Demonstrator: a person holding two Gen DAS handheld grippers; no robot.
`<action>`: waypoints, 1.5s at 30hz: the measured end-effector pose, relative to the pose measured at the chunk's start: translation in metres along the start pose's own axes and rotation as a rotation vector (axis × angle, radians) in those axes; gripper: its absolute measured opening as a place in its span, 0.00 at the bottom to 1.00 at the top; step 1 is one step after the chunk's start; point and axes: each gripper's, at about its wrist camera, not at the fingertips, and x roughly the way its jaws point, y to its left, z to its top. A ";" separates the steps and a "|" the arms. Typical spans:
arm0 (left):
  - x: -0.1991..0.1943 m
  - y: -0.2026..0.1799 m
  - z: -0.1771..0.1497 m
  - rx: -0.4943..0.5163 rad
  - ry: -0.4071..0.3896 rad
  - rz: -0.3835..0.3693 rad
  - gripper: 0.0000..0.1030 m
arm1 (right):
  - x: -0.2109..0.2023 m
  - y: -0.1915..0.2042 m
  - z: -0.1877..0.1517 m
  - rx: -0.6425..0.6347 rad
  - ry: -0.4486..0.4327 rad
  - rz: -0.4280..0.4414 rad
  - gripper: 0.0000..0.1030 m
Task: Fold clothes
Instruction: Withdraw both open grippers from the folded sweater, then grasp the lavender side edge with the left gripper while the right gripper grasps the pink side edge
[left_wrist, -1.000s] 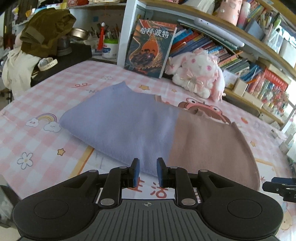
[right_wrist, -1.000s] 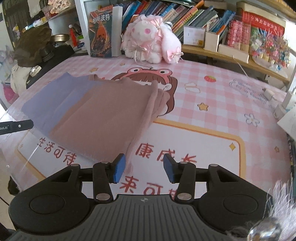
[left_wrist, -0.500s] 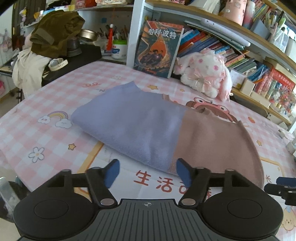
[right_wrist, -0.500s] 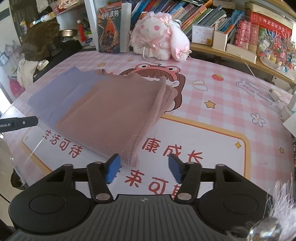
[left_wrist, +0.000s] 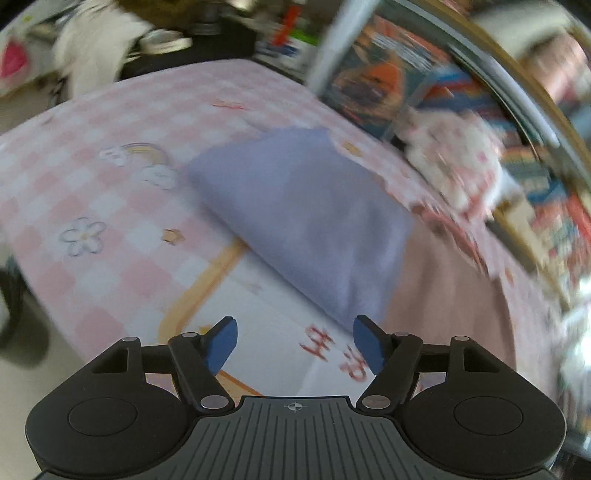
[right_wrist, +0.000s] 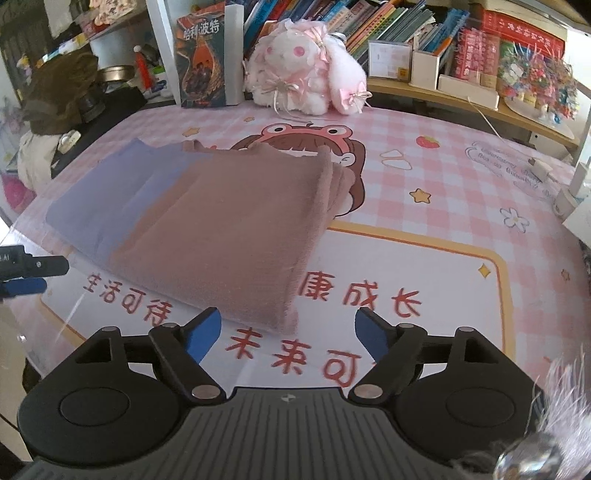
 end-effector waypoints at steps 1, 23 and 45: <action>0.001 0.007 0.003 -0.035 0.005 -0.005 0.66 | 0.000 0.003 0.000 0.003 0.000 0.001 0.77; 0.080 0.100 0.057 -0.652 0.069 -0.201 0.38 | 0.006 0.027 0.008 0.161 -0.006 -0.147 0.74; 0.095 0.126 0.080 -0.479 0.105 -0.298 0.19 | 0.038 0.011 0.037 0.346 0.013 -0.205 0.38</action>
